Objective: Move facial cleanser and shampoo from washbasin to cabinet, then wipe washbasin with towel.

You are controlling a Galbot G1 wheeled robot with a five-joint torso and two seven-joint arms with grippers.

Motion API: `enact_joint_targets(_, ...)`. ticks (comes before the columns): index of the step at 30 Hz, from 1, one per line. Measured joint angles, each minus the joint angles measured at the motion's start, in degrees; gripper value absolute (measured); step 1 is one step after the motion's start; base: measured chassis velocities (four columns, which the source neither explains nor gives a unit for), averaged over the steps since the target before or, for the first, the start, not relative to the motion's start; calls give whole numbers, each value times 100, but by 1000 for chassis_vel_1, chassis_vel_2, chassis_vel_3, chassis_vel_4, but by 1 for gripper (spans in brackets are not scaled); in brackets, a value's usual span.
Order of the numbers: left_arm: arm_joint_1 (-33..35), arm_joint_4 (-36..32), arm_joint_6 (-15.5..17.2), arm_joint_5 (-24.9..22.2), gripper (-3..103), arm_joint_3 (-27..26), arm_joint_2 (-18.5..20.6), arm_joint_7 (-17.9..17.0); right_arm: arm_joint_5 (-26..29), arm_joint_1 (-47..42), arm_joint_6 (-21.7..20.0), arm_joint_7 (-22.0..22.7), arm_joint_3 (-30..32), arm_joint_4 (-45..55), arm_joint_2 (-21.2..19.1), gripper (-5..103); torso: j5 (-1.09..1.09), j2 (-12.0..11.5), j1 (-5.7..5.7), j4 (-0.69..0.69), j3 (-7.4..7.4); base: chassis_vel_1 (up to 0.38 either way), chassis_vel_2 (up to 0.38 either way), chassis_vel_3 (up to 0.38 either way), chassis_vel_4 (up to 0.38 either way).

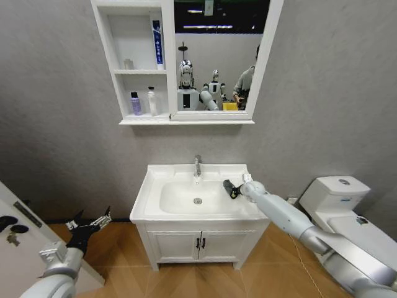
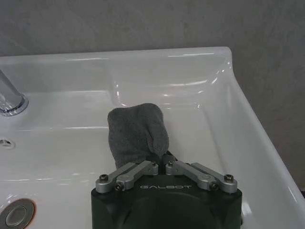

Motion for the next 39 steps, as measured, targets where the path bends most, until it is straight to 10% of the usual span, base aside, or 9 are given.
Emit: enact_joint_targets(39, 0, 0, 0, 0, 100, 0, 0, 0, -501, 230, 289, -535, 23, -572, -129, 2, 2, 0, 0, 4, 0, 0, 0, 0, 0)
